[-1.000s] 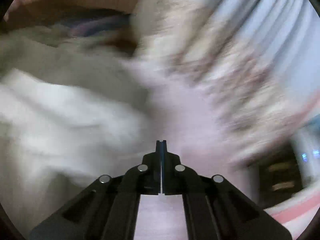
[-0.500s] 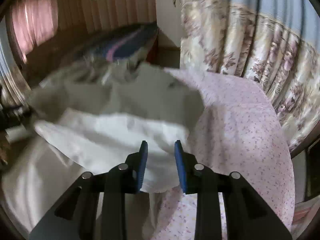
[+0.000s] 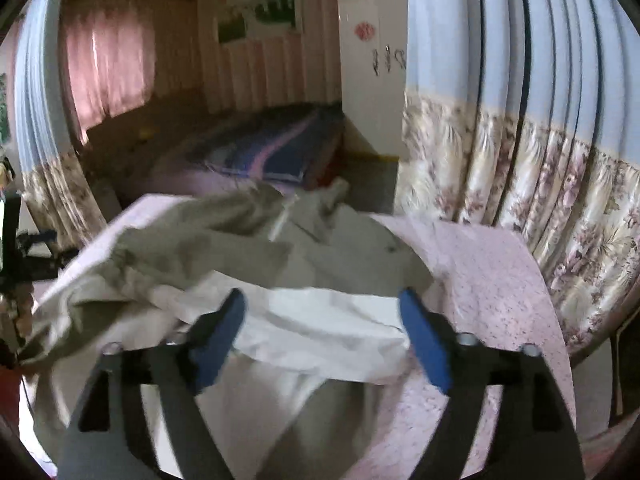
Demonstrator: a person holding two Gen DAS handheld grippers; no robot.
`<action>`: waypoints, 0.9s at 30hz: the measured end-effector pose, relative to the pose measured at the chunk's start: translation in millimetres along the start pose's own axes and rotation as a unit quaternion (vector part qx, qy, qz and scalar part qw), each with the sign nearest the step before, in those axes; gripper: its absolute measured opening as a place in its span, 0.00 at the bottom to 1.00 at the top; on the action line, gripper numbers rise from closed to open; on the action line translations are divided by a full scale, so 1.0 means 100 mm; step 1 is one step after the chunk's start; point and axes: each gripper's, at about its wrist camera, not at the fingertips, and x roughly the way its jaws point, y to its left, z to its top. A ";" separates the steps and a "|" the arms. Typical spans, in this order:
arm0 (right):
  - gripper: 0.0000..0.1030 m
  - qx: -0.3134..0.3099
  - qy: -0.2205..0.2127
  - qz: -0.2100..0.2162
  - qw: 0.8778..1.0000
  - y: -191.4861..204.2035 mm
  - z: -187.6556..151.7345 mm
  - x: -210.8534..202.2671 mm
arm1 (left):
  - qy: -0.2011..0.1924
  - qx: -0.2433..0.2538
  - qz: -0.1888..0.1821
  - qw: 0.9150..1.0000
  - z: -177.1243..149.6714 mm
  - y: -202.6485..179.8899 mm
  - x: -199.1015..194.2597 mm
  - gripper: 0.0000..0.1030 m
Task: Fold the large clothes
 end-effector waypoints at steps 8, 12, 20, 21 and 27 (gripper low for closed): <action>0.85 -0.041 -0.016 0.002 0.999 0.33 -0.11 -0.20 | 0.013 -0.031 0.087 0.996 -0.94 0.68 -0.65 0.97; 0.85 -0.047 -0.012 -0.013 0.999 0.33 -0.13 -0.14 | 0.050 -0.069 0.108 0.991 -1.51 0.97 -0.77 0.97; 0.85 -0.026 -0.001 -0.007 1.000 0.26 -0.14 0.03 | 0.092 -0.179 0.099 0.975 -2.28 1.40 -0.99 0.97; 0.85 -0.027 0.001 -0.008 1.000 0.27 -0.14 0.05 | 0.096 -0.177 0.098 0.975 -2.33 1.40 -0.98 0.97; 0.85 -0.033 0.005 -0.012 0.999 0.30 -0.15 0.14 | 0.108 -0.174 0.081 0.975 -2.39 1.42 -0.73 0.57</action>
